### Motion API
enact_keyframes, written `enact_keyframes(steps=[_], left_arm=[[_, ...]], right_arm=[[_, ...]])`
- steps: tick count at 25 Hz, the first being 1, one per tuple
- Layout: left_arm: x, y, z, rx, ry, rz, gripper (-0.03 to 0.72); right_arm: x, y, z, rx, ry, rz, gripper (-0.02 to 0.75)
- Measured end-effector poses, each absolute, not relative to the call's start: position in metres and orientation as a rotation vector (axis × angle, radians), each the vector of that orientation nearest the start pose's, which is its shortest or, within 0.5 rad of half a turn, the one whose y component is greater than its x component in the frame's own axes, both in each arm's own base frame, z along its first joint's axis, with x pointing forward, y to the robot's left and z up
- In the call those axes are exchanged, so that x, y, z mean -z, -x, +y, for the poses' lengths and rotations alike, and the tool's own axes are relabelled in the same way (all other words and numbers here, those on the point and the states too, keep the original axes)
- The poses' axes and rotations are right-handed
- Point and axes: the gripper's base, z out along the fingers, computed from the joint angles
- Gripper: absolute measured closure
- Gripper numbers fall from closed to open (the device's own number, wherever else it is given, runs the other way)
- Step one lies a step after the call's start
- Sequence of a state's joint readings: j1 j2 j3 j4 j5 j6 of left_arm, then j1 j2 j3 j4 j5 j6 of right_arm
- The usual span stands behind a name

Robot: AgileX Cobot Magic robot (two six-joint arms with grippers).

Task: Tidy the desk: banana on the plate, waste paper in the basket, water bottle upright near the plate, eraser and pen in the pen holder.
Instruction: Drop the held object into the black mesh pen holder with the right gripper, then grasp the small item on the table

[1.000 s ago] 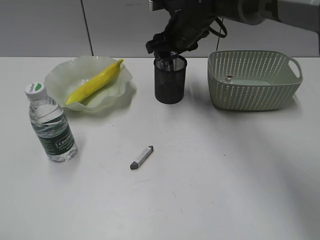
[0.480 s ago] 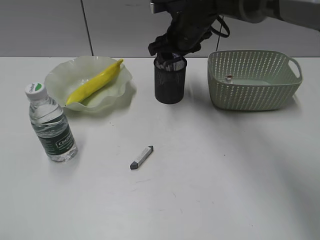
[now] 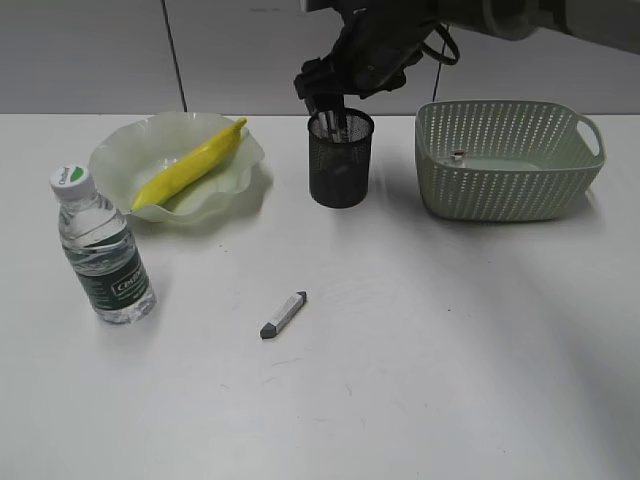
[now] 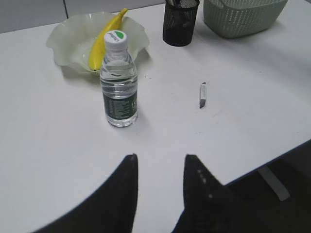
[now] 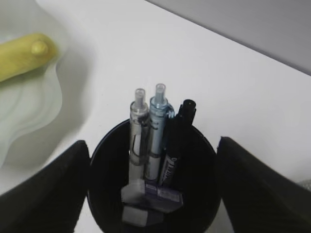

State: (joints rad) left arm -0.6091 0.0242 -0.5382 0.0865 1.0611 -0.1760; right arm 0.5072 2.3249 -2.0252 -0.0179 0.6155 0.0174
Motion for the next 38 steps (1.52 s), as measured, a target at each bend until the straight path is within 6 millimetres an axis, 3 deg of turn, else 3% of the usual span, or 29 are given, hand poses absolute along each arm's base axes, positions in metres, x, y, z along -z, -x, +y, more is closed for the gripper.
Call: enact_keyframes(steps=[4, 9, 13, 16, 20, 23, 27, 32, 38], left_arm=[[-0.288, 0.001, 0.009, 0.39, -0.436, 2.003, 0.447], [-0.288, 0.001, 0.009, 0.39, -0.436, 2.003, 0.447], [-0.288, 0.001, 0.009, 0.39, -0.436, 2.003, 0.447], [-0.288, 0.001, 0.009, 0.39, -0.436, 2.003, 0.447], [-0.288, 0.001, 0.009, 0.39, -0.436, 2.003, 0.447], [-0.288, 0.001, 0.009, 0.39, -0.436, 2.003, 0.447], [-0.288, 0.001, 0.009, 0.39, -0.436, 2.003, 0.447], [-0.288, 0.001, 0.009, 0.39, -0.436, 2.003, 0.447], [-0.288, 0.001, 0.009, 0.39, -0.436, 2.003, 0.447]], right_arm=[[-0.213, -0.462, 0.255, -0.218, 0.602, 2.358, 0.122], [-0.257, -0.436, 0.241, -0.181, 0.63, 2.479, 0.148], [-0.295, -0.404, 0.224, -0.137, 0.693, 2.618, 0.15], [-0.331, -0.382, 0.214, -0.178, 0.718, 2.585, 0.152], [-0.379, -0.336, 0.194, -0.265, 0.715, 2.515, 0.154], [-0.399, -0.296, 0.172, -0.277, 0.717, 2.492, 0.154], [-0.395, -0.235, 0.139, -0.268, 0.726, 2.519, 0.154], [-0.371, -0.159, 0.096, -0.261, 0.734, 2.54, 0.155], [-0.342, -0.073, 0.048, -0.288, 0.708, 2.421, 0.155]])
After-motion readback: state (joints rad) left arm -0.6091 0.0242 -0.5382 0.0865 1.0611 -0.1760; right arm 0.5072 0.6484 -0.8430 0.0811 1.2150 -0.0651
